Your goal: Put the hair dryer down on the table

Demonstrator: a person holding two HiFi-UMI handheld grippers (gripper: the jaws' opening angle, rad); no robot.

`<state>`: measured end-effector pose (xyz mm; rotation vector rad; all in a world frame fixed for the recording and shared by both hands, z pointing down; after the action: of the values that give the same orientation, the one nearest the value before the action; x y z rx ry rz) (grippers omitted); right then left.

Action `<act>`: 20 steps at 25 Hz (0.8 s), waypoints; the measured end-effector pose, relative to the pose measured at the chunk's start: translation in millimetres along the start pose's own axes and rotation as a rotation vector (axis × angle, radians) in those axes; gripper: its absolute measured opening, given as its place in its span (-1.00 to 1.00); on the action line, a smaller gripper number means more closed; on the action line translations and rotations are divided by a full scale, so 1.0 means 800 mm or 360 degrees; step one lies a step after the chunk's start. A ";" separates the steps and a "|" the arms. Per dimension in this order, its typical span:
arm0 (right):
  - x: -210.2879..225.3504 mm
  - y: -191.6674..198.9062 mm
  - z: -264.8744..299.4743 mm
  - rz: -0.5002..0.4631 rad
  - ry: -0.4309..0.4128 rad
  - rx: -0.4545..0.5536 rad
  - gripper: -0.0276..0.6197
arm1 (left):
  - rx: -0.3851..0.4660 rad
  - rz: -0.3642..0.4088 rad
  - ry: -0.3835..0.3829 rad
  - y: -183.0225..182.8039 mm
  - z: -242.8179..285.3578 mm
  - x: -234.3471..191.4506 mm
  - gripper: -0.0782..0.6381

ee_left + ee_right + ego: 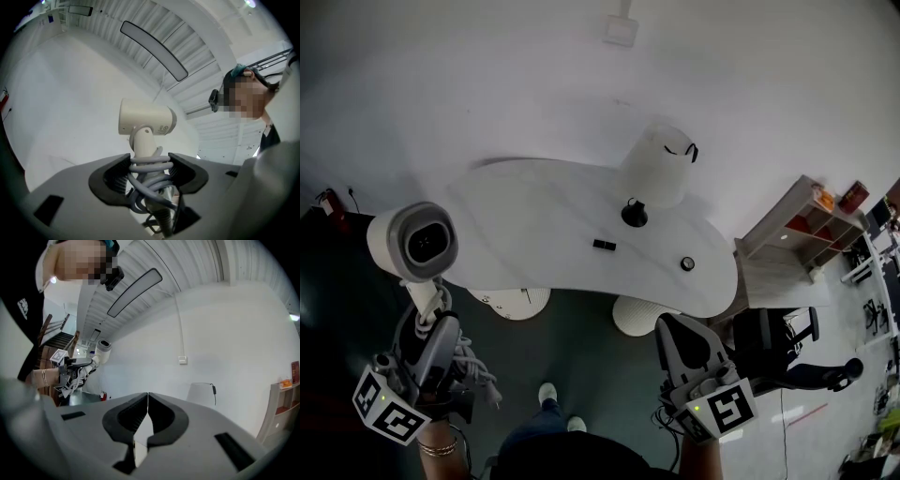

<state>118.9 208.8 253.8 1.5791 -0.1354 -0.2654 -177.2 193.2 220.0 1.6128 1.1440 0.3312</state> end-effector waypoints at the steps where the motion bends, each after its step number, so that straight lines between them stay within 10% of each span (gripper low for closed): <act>1: 0.000 -0.001 0.005 0.0001 0.0003 0.0001 -0.86 | -0.0003 -0.0006 0.0003 0.000 0.003 -0.005 -0.04; 20: -0.010 -0.012 0.083 -0.0001 0.0000 -0.0001 -0.86 | -0.0056 -0.0043 0.0054 -0.012 0.040 -0.071 -0.04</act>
<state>93.3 146.7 244.3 1.5789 -0.1348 -0.2659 -187.5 128.5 218.2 1.5653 1.1786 0.3604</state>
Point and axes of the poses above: the fingertips, and each gripper's own axes: z forward along the fingers, x to its right, y out of its underside, the point moved 1 cm from there along -z, backward along the fingers, and after that the axes turned 14 degrees about y, right-handed, at the moved point
